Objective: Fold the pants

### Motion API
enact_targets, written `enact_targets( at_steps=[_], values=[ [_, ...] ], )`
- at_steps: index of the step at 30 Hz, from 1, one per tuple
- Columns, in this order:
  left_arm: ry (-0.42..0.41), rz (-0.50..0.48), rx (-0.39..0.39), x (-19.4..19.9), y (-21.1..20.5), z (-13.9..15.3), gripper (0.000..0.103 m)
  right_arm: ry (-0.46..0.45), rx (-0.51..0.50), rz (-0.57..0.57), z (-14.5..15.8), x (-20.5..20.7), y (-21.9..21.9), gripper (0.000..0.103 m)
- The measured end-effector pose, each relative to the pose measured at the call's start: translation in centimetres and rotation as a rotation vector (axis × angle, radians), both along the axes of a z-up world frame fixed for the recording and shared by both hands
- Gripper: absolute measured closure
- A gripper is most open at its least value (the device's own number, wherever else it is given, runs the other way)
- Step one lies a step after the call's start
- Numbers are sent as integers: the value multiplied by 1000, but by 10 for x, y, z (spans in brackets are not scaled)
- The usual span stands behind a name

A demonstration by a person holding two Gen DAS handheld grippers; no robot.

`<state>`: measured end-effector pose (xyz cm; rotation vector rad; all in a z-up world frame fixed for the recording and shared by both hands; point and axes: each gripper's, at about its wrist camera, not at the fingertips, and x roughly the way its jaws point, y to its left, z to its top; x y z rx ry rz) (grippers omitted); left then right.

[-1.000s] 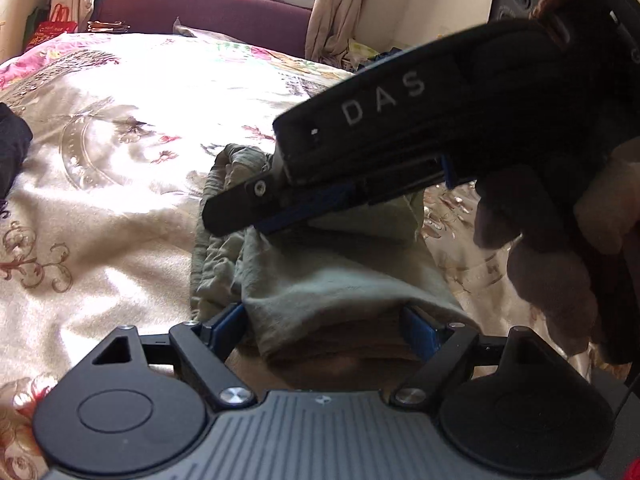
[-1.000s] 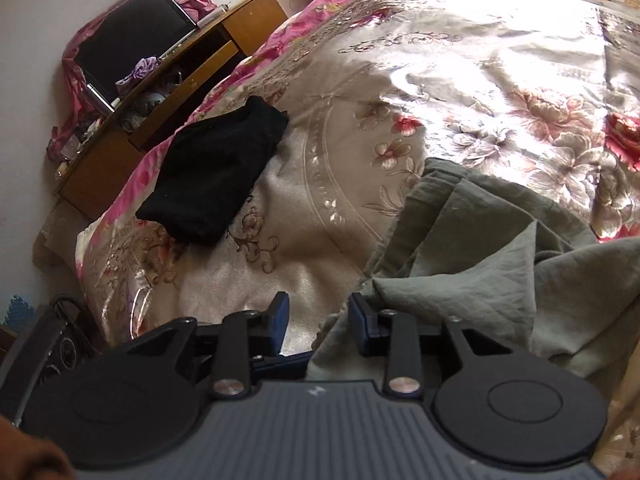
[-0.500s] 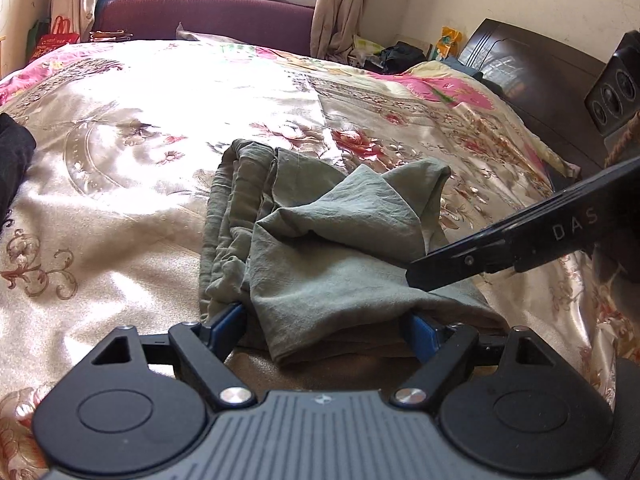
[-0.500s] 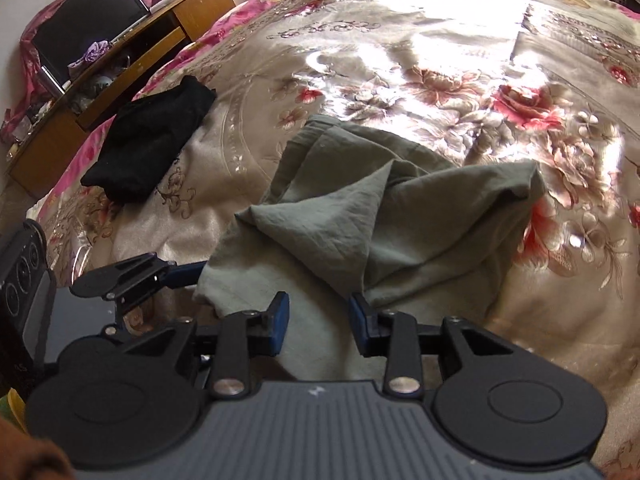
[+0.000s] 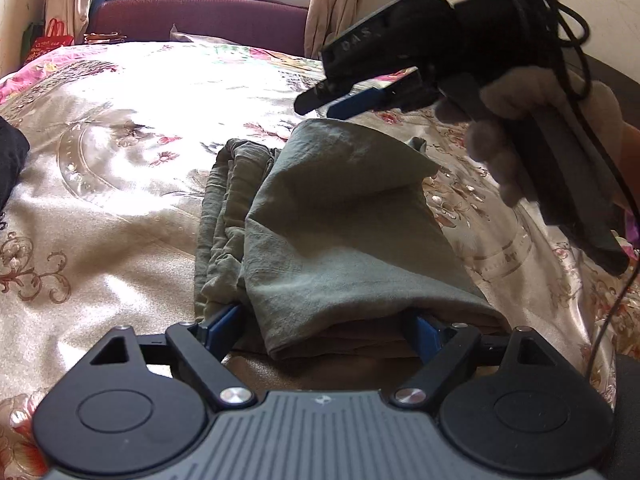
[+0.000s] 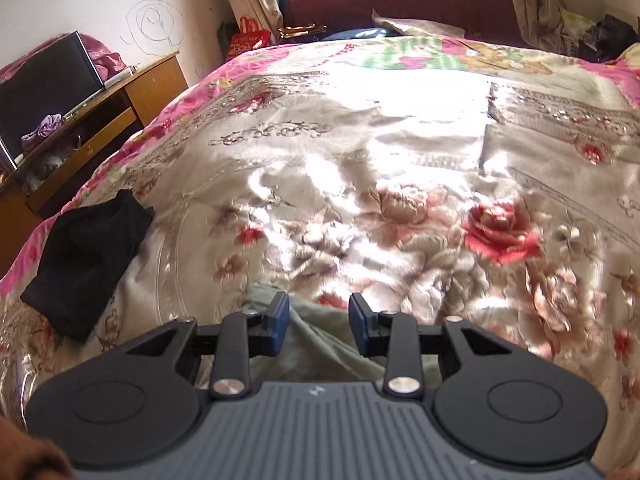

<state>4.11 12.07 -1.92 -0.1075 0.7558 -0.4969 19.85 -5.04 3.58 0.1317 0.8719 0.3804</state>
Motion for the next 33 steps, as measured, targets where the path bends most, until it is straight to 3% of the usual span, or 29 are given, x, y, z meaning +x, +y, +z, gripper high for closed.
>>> enact_targets(
  at_steps=[4, 9, 11, 13, 17, 19, 21, 25, 28, 33],
  values=[
    [-5, -2, -7, -1, 3, 1, 5, -29, -19, 14, 10, 4, 3, 70],
    [0, 0, -32, 0, 7, 1, 5, -103, -68, 1, 34, -52, -36, 66],
    [-2, 0, -33, 0, 7, 1, 5, -73, -65, 17, 32, -75, -51, 61],
    [-5, 1, -32, 0, 6, 1, 5, 17, -82, 3, 16, -89, -64, 61],
    [-5, 2, -23, 0, 4, 0, 5, 143, -135, -44, -27, -71, -69, 62],
    [-5, 2, -18, 0, 4, -1, 5, 166, -92, -63, -35, -46, -65, 62],
    [-6, 1, -16, 1, 3, -1, 4, 131, -27, -89, -31, -18, -60, 63],
    [0, -2, 0, 1, 2, -4, 4, 109, 132, -221, -23, 31, -64, 63],
    [-12, 3, 8, -2, 3, -2, 4, 74, 116, -240, -12, 24, -66, 62],
    [-28, 87, 17, -8, 16, 7, 4, 42, 37, -156, -8, -29, -67, 61]
  ],
)
